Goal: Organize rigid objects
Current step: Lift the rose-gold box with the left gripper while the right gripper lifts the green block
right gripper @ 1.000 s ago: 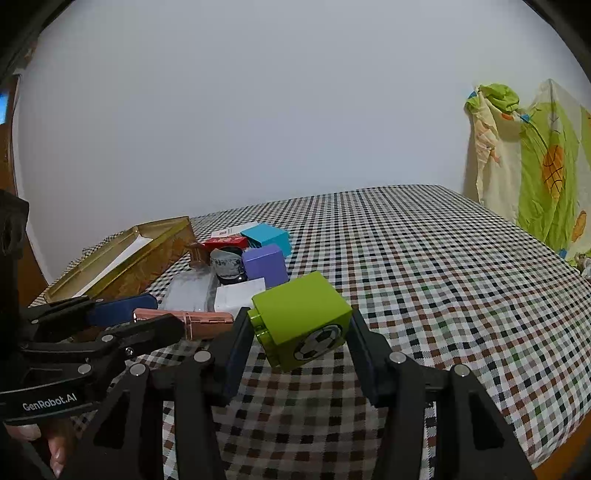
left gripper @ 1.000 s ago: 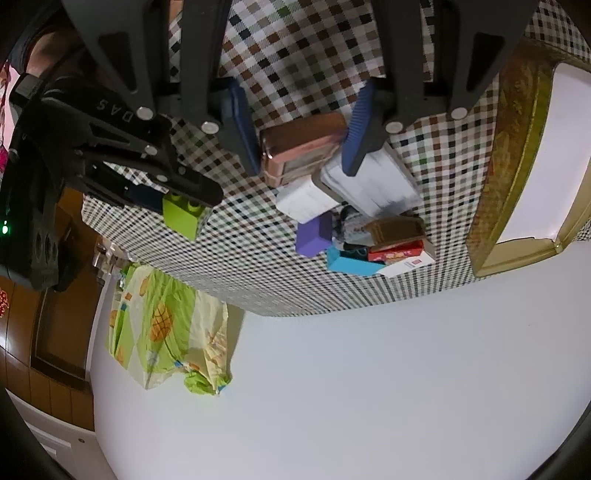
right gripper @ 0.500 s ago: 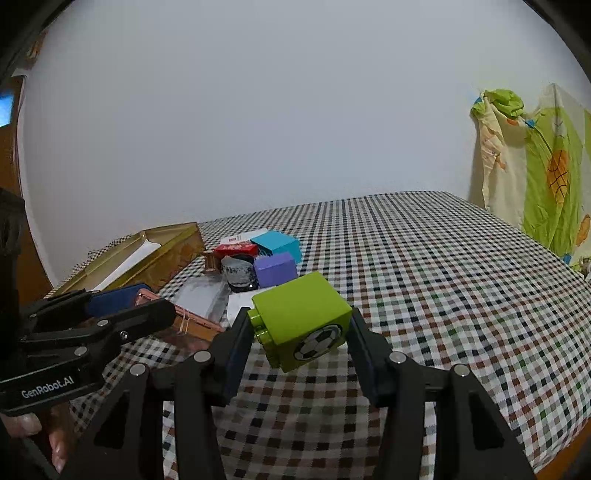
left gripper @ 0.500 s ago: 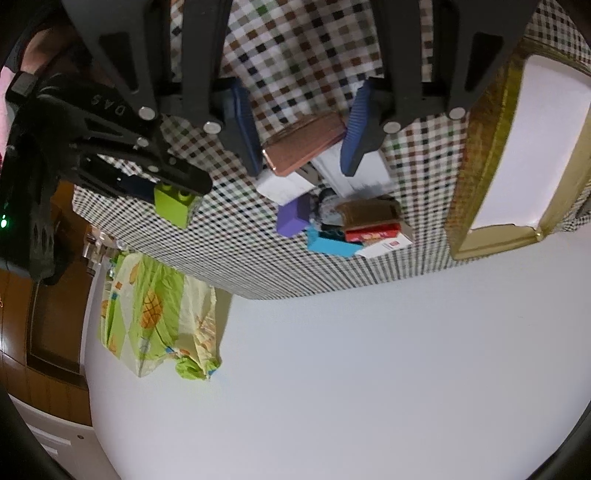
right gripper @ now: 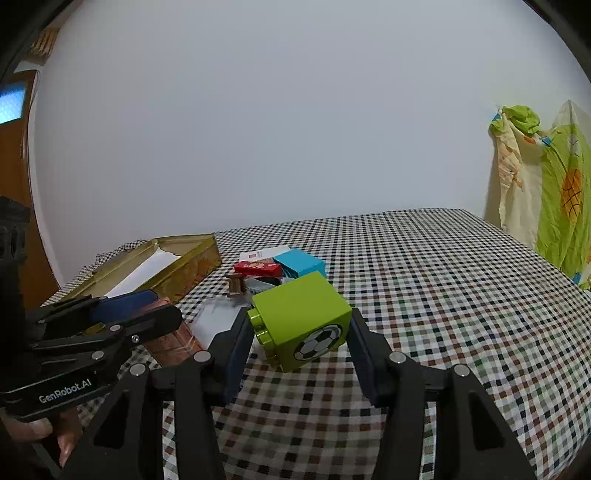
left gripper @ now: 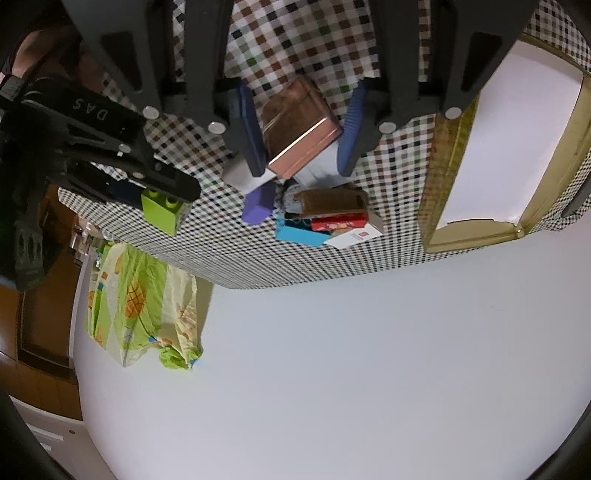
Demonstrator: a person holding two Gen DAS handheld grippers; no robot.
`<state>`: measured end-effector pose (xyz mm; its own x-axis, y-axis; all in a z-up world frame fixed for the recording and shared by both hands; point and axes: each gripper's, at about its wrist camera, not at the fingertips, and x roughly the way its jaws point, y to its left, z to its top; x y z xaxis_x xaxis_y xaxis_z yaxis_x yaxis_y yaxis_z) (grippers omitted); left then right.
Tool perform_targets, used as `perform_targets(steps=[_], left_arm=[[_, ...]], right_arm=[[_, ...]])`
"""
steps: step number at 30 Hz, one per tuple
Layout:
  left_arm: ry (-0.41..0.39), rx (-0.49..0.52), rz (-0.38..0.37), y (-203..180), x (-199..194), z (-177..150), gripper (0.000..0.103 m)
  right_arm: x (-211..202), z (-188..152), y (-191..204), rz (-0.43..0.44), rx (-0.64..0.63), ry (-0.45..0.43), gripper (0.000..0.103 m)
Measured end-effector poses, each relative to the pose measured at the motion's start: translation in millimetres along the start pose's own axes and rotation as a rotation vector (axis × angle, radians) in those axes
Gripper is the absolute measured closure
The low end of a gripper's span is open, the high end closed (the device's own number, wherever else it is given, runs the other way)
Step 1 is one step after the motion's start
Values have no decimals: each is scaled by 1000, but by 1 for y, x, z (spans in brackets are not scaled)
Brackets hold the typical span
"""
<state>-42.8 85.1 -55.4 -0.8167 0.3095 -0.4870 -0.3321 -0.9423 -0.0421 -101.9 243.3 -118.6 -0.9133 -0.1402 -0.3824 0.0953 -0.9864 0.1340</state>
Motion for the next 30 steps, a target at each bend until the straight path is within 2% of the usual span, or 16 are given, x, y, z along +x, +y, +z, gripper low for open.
perform_targets(steps=[2, 3, 8, 14, 16, 18, 19, 21, 22, 24, 26, 30], left_arm=[[3, -6, -1, 4, 0, 0, 69], [4, -6, -1, 5, 0, 0, 88], [34, -3, -7, 8, 6, -2, 88], [103, -22, -29, 11, 14, -5, 83], [117, -36, -32, 12, 15, -6, 75], [123, -34, -19, 11, 13, -7, 53], [120, -31, -12, 10, 11, -8, 48], [116, -5, -4, 6, 7, -10, 30], [114, 27, 8, 1, 4, -12, 27], [122, 68, 9, -5, 2, -14, 12], [150, 100, 2, -13, 3, -17, 3], [208, 91, 28, -13, 13, -17, 2]], right_arm=[[1, 1, 2, 2, -3, 0, 50], [2, 2, 3, 3, -5, 1, 50], [4, 2, 5, 0, -15, 6, 50], [5, 3, 4, 4, -3, 13, 50], [5, 3, 3, 8, 2, 12, 50], [4, 3, 2, 11, 11, 10, 50], [4, 4, 1, 11, 12, 11, 50], [1, 2, -1, -9, 6, 15, 50], [0, 1, -3, -19, 8, 18, 50], [-8, -2, -11, -23, 39, 15, 50], [-13, -5, -14, -34, 48, 12, 50], [-17, -8, -12, -29, 52, 6, 50]])
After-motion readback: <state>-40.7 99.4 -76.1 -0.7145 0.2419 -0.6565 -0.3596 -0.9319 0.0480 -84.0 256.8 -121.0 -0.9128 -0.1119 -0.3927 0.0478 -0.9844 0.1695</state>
